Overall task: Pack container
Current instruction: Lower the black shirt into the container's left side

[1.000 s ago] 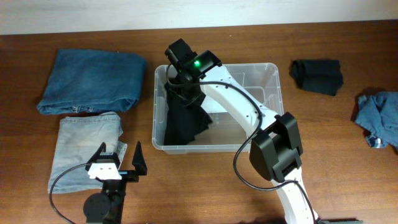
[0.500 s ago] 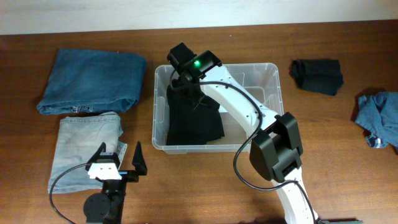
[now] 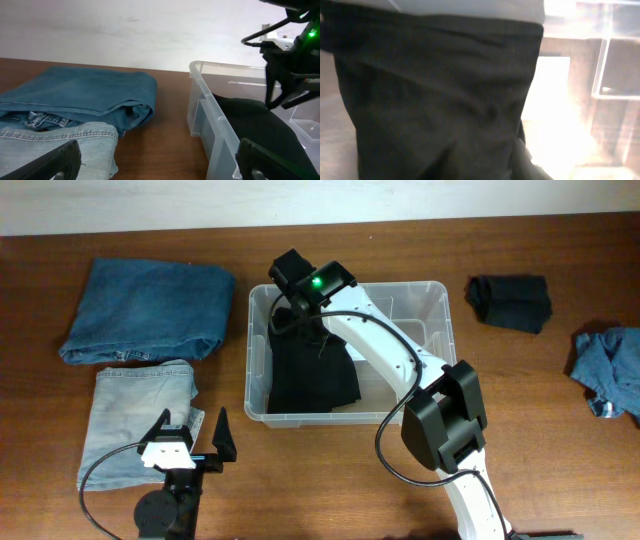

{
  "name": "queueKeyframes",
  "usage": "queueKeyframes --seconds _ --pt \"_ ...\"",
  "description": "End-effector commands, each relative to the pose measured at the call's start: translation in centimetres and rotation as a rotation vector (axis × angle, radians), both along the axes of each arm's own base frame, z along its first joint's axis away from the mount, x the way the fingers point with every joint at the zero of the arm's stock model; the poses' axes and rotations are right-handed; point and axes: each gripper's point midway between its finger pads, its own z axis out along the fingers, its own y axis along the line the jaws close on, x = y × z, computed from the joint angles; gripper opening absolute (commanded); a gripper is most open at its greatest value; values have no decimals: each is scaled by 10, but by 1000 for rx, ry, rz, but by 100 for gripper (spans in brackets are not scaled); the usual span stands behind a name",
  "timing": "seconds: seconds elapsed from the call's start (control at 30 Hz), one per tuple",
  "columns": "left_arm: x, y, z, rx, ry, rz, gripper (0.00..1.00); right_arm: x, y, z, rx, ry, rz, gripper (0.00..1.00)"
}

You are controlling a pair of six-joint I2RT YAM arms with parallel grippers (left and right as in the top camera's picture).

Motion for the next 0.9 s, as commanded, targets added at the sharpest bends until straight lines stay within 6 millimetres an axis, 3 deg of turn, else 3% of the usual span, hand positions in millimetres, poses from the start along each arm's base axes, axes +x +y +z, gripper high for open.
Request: queueKeyframes --seconds 0.0,0.13,0.33,0.47,0.6,0.87 --pt "0 1 -2 16 5 2 99 -3 0 -6 -30 5 23 12" --pt "0 1 -2 16 5 2 100 -9 -4 -23 -48 31 22 7" --pt "0 1 -2 16 5 2 99 -29 -9 -66 -47 114 28 4" --pt "0 1 -2 16 5 2 99 -35 -8 -76 -35 135 31 4" --pt "0 1 -2 16 5 2 99 -29 -3 -65 -18 119 35 4" --pt "0 1 -2 16 5 2 100 -14 21 -9 87 69 58 4"
